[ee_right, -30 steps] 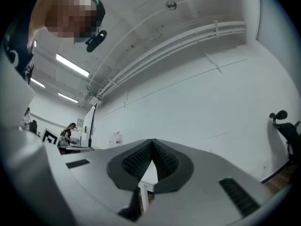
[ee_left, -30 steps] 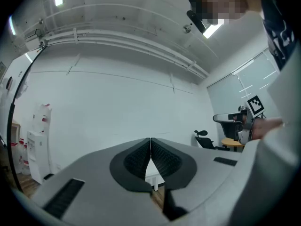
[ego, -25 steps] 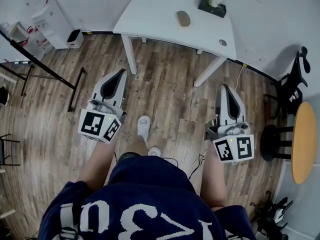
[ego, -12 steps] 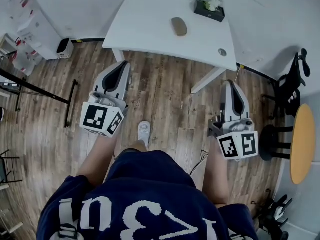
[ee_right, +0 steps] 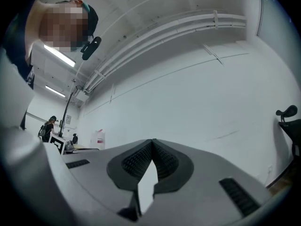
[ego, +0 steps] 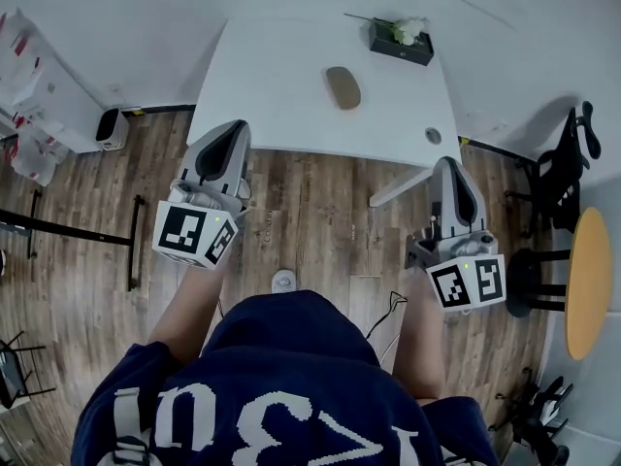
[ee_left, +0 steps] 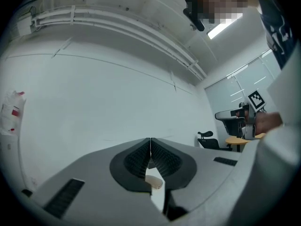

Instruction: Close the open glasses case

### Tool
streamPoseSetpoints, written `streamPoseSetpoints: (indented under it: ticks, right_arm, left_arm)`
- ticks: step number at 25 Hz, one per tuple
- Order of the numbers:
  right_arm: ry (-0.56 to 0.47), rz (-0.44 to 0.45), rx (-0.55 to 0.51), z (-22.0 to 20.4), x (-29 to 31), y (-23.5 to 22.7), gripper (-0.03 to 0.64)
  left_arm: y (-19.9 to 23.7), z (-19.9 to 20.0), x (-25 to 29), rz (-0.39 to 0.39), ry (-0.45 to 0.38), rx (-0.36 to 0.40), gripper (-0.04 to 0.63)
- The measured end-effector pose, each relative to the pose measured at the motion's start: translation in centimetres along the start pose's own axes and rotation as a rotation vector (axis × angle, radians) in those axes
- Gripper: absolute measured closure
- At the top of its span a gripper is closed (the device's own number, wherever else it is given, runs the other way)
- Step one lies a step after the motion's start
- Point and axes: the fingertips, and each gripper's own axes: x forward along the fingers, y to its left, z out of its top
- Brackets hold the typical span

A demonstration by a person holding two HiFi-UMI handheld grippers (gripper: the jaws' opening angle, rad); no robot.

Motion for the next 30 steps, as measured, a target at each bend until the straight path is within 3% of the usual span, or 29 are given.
streamPoseSetpoints:
  ticks: [8,11,18,26,30]
  right_arm:
    - [0.009,0.020,0.069,-0.9,4.9,-0.7,0.593]
    - [0.009,0.025,0.049,-1.2,6.0,-0.7,0.594]
    - [-0.085,0.104,0.054,-0.8,8.7,-1.3,0.592]
    - [-0.060,0.134,0.016,-2.7,17.4,-7.5,0.592]
    - [-0.034,0.190,-0.003,-3.4,23.1,-10.6,0.592]
  left_arm:
    - [2.9,-1.7,3.0,-0.009,0.023,-0.017,0.580]
    - [3.6,-2.1,3.5,-0.002,0.029,-0.023,0.580]
    - [5.0,-4.2,6.4,0.019,0.053,-0.032,0.580]
    - [8.1,-5.1,14.4,0.082,0.050,-0.007,0.580]
    - [9.7,-5.7,20.0,0.111,0.055,-0.006,0.580]
